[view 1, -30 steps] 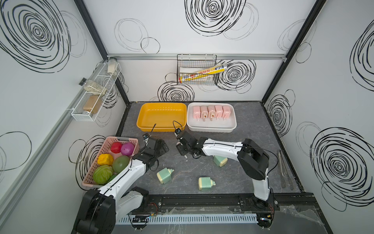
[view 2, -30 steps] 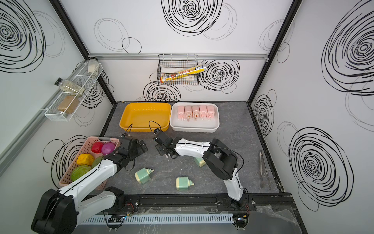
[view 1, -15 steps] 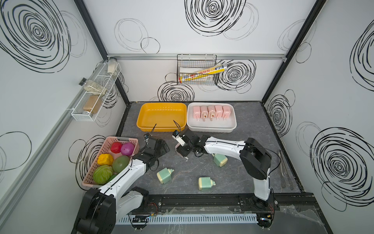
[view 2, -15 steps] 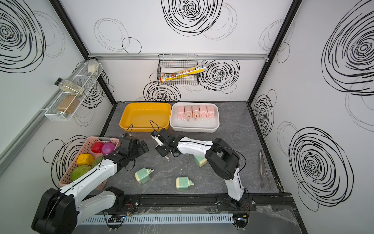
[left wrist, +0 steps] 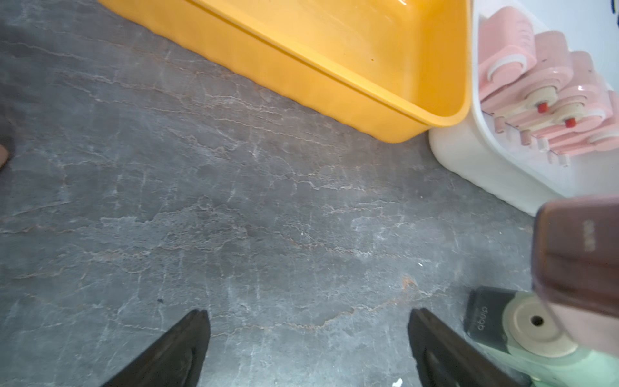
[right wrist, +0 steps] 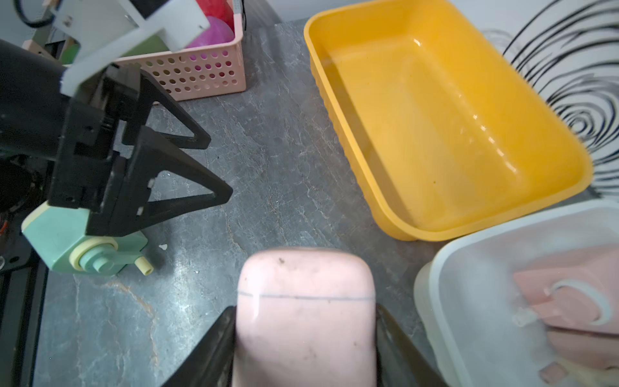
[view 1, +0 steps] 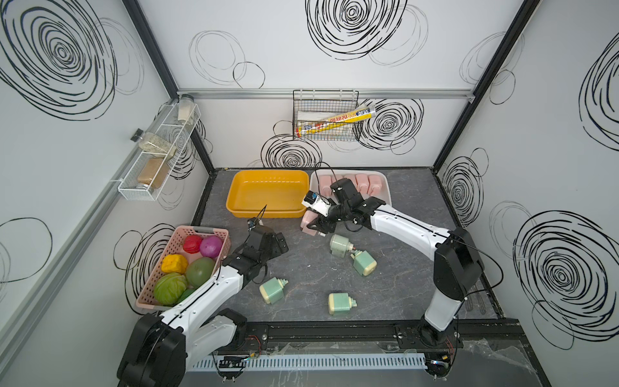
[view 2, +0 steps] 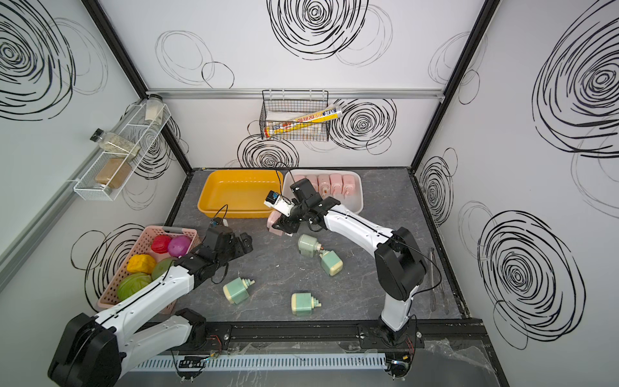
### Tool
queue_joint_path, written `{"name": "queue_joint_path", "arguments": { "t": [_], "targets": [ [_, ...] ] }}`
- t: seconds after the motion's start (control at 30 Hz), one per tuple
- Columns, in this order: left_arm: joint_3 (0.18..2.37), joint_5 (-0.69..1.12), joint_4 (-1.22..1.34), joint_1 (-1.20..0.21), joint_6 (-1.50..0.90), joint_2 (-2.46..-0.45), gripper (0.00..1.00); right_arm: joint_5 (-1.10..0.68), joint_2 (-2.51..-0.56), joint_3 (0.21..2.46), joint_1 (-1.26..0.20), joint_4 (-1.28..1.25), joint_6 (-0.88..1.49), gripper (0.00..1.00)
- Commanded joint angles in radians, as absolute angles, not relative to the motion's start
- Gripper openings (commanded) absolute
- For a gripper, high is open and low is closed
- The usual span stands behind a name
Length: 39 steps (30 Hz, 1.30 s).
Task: Place the pencil sharpeners by color into the storage box
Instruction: Pick up the pencil sharpener from the center of the board, then place the pencil sharpener in the storage box.
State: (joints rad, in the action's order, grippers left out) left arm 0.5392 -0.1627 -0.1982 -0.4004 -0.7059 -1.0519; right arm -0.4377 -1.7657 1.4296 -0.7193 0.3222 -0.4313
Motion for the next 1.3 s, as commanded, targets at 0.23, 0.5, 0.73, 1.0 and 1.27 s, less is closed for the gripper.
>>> {"name": "queue_joint_path", "arguments": {
  "t": [0.23,0.5,0.73,1.0,1.27],
  "targets": [
    [0.656,-0.184,-0.161,-0.49,-0.646,-1.121,0.99,-0.578,-1.749,1.505,-0.587,0.448,-0.815,0.0],
    [0.753,-0.206,-0.177,-0.523,-0.613,-1.234,0.99,-0.569,-1.812,1.541,-0.485,0.525,-0.987,0.0],
    [0.869,-0.231,-0.184,-0.525,-0.587,-1.349,0.99,-0.598,-1.94,1.705,-0.398,0.725,-1.142,0.0],
    [0.925,-0.215,-0.178,-0.526,-0.581,-1.414,0.99,-0.589,-2.163,2.014,-0.345,0.873,-1.188,0.0],
    [1.024,-0.239,-0.202,-0.519,-0.557,-1.505,0.99,-0.579,-2.296,2.17,-0.351,0.959,-1.249,0.0]
  ]
}}
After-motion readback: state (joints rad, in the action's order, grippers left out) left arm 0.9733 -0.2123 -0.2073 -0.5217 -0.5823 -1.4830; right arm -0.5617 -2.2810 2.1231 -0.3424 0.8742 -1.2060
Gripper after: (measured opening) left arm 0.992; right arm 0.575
